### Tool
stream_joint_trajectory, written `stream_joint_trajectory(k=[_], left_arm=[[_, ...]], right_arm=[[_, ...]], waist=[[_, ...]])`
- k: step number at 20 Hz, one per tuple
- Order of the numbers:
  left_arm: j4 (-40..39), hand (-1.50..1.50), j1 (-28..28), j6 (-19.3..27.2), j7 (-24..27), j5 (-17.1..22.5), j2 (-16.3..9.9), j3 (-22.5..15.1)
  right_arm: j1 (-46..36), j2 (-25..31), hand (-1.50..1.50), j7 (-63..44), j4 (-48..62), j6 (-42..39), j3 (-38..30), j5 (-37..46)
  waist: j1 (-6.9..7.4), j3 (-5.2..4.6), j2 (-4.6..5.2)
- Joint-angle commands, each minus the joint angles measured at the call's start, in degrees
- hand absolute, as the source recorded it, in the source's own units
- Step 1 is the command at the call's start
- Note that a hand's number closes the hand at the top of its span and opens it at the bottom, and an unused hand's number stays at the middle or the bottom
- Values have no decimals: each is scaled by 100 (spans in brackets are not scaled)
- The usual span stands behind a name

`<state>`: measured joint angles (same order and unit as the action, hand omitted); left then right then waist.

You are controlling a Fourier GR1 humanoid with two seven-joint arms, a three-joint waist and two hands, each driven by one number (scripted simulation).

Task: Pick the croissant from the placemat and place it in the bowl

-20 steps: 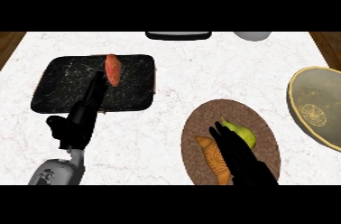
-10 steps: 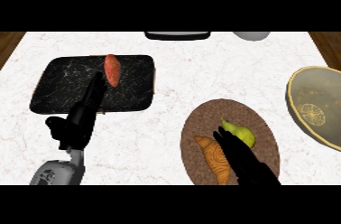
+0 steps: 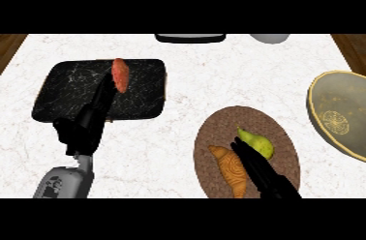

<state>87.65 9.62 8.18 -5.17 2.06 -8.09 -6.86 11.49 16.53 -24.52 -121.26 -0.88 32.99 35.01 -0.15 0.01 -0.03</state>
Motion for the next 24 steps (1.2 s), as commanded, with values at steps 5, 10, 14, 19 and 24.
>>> stream_joint_trajectory(k=[5, 10, 14, 19, 24], left_arm=[[-63, 0, -155, 72, 243, -267, 325, -17], [-56, 0, -385, -254, 447, -130, 195, 231], [-60, 0, 142, -144, -79, -294, 304, 246], [28, 0, -165, -168, 150, -399, 388, 205], [483, 0, -248, -299, -227, -360, 260, 200]], right_arm=[[49, -518, -150, 256, 673, 198, 180, 55], [211, -598, -150, 744, 1105, 402, -16, -74], [124, -756, -150, 788, 1227, 473, 18, 66], [325, -443, -150, 1443, 1709, 634, -376, 41], [-284, -727, -150, 742, 2188, 679, -412, 770]], waist=[[6, -1, 1], [6, -1, 0], [-4, -1, 1], [-4, -1, 0], [24, -1, -4]])
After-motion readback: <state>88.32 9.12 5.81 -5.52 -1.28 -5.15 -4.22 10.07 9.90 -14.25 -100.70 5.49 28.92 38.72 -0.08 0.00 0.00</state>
